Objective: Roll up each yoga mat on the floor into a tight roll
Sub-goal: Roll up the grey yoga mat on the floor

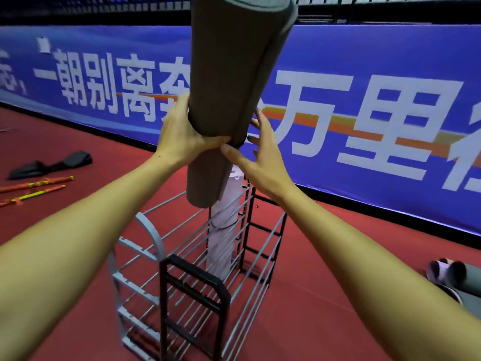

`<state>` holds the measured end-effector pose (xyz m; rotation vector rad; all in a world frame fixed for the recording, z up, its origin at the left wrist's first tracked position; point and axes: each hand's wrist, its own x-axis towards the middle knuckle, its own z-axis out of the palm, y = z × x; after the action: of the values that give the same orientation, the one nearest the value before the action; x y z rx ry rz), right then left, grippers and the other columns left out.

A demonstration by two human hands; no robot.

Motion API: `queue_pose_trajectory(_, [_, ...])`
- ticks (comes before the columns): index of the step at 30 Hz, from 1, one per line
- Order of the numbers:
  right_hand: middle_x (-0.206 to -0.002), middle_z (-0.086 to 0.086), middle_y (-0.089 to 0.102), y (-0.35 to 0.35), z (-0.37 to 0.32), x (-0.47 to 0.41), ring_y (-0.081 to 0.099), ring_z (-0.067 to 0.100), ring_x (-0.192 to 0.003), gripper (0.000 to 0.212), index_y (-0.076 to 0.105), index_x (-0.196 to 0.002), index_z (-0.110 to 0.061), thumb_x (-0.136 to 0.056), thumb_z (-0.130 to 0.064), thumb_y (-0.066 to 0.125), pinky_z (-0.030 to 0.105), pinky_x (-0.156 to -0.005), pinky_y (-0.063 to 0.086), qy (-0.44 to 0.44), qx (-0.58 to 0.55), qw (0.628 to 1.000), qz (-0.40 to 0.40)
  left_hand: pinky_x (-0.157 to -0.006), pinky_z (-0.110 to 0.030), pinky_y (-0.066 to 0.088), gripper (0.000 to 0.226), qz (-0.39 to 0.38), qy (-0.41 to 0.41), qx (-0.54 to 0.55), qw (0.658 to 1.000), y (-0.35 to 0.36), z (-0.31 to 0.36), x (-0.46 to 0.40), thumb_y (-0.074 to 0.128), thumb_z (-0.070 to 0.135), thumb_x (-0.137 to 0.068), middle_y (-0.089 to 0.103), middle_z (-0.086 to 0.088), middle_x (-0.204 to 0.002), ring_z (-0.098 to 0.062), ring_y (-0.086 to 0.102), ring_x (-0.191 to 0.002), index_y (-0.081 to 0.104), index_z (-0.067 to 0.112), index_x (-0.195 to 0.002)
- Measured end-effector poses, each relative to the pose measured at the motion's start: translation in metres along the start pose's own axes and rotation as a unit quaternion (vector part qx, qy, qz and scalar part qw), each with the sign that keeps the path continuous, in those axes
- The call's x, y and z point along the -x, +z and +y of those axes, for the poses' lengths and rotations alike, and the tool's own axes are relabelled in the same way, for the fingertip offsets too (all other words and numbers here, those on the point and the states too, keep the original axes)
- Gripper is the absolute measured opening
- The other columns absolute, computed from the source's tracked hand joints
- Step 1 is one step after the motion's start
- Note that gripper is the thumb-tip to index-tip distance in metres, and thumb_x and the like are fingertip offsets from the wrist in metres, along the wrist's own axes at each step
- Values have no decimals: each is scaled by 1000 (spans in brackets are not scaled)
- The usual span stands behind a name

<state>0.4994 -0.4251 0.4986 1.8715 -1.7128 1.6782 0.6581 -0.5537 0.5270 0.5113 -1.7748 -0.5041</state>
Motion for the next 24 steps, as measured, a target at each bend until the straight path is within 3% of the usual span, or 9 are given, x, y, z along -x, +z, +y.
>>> queue_pose_trajectory(4, [-153,-4,43,30,11,-7,51,16,-137,104,21,-162,-29,-82,-60,80,47,-106,53,19,0,1000,0,-90,-34,54,102,-18,-37,-5,999,3,-27,7,99,55,-50,62,11,-124,-11,60,-111,51,30,-136])
queue_pose_trajectory(11, [-143,-3,52,51,29,-11,53,13,-132,95,32,-154,-22,-80,-55,83,42,-108,50,44,-1,999,-15,-93,-36,54,100,-37,-59,-10,998,16,-75,29,91,60,-50,64,8,-127,-13,61,-117,53,28,-136])
queue_pose_trajectory(16, [-138,-3,58,66,46,-42,60,13,-124,104,35,-147,-15,-68,-53,91,35,-103,54,68,-38,996,51,-75,-24,46,91,-92,-85,-68,990,32,-111,26,97,49,-56,64,7,-120,-13,61,-106,54,22,-131])
queue_pose_trajectory(20, [-132,-4,62,100,77,-56,63,13,-118,105,40,-144,-17,-61,-55,92,35,-98,55,106,-36,992,50,-72,-22,47,89,-122,-130,-90,980,41,-150,25,97,49,-58,64,8,-116,-11,61,-103,53,19,-129])
queue_pose_trajectory(24, [-130,-3,65,137,114,-55,63,17,-119,105,42,-143,-18,-59,-58,89,41,-99,55,140,-28,989,47,-89,-35,57,103,-179,-154,-117,965,44,-189,23,97,61,-47,67,7,-121,-13,65,-108,56,21,-132])
